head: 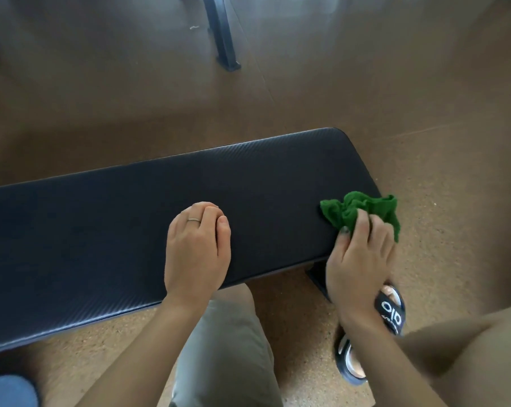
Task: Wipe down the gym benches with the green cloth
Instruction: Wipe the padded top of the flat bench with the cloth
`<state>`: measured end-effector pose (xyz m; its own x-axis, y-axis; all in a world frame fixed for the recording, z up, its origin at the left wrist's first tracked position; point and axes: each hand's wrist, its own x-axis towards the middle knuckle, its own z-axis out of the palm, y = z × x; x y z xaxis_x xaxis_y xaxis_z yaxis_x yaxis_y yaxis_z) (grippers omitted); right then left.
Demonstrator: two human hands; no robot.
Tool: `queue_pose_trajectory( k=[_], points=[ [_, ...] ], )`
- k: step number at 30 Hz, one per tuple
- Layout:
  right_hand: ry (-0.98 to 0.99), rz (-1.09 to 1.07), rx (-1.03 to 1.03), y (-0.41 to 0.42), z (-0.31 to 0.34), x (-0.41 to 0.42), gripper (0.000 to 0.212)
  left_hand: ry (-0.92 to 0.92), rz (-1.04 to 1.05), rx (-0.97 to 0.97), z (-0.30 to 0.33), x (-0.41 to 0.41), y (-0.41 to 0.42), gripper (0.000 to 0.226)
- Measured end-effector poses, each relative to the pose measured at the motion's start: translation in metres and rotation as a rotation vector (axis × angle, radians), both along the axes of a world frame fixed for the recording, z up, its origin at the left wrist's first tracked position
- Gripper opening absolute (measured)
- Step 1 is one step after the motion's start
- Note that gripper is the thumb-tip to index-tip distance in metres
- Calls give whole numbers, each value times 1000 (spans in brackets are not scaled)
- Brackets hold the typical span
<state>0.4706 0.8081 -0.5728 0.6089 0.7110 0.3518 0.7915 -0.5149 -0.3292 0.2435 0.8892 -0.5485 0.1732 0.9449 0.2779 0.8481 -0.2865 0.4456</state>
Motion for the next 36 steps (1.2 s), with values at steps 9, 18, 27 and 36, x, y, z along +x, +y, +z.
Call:
queue_pose_trajectory(
  k=[9, 18, 27, 36],
  points=[
    [-33, 457, -140, 57, 24, -76, 43, -384, 129, 95, 12, -10, 5, 31],
    [-204, 1269, -119, 32, 23, -181, 44, -486, 418, 53, 43, -96, 4, 33],
    [-409, 1129, -115, 34, 21, -54, 34, 35, 412, 62, 1, -100, -11, 31],
    [-232, 1443, -278, 62, 38, -133, 38, -3, 428, 72, -4, -102, -11, 31]
  ],
)
